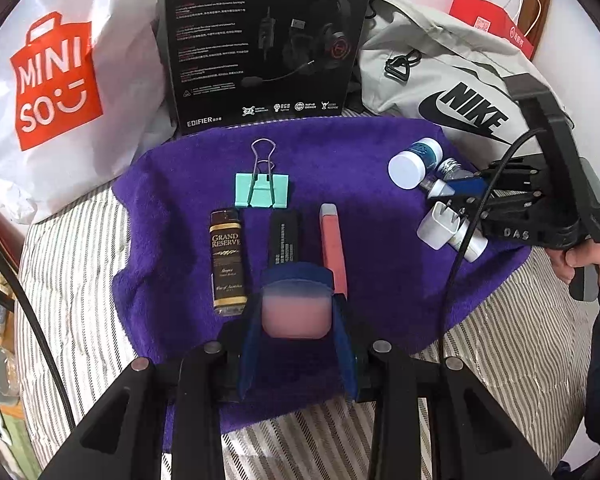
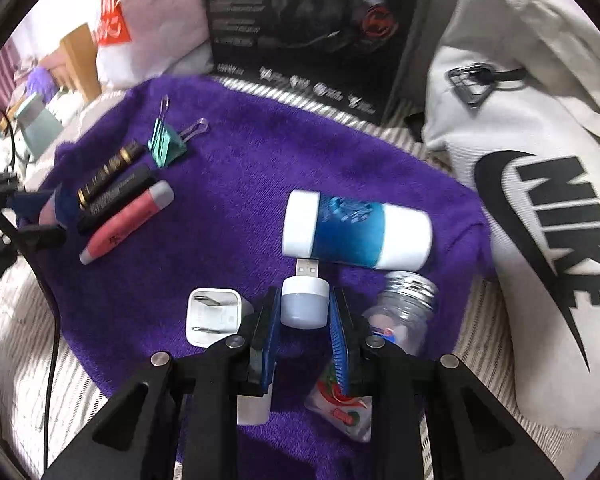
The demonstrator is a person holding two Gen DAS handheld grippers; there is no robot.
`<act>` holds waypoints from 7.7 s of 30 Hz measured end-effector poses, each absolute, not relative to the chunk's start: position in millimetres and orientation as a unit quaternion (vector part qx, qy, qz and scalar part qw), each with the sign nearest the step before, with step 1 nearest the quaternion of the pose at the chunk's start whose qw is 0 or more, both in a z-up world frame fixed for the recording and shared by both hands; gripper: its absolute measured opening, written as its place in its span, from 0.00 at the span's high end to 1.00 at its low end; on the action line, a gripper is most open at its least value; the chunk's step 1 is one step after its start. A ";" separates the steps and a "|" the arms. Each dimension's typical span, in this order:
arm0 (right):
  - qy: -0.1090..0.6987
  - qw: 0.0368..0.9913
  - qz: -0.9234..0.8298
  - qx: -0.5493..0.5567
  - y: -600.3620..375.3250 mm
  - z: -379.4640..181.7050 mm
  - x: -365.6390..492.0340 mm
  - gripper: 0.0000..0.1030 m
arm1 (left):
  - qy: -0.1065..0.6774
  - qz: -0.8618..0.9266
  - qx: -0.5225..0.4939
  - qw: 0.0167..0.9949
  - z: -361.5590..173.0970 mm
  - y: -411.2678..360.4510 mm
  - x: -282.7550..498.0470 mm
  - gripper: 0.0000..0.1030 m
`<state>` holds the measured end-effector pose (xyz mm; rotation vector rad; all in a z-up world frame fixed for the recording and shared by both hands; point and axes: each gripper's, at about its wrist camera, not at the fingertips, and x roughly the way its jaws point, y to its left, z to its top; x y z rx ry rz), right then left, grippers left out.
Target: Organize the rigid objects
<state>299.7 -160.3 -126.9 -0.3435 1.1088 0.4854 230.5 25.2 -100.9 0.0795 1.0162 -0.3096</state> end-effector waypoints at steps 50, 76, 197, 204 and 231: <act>0.503 0.841 0.197 -0.019 -249.9 -88.9 207.9 0.43 | 0.508 -0.193 0.122 0.830 -130.5 -61.7 264.5 0.68; 0.499 0.848 0.178 0.022 -264.0 -80.7 158.1 0.26 | 0.525 -0.153 0.118 0.829 -118.4 -60.5 248.6 0.50; 0.440 0.896 0.063 -0.010 -219.0 -1.5 71.5 0.00 | 0.431 0.016 0.021 0.902 -32.8 -2.4 78.0 0.00; 0.439 0.897 0.057 -0.012 -221.5 -1.6 71.8 0.00 | 0.431 0.015 0.022 0.902 -32.8 -2.3 78.1 0.00; 0.438 0.897 0.062 -0.013 -221.0 -0.1 69.7 0.00 | 0.432 0.010 0.024 0.901 -33.9 -4.6 79.2 0.00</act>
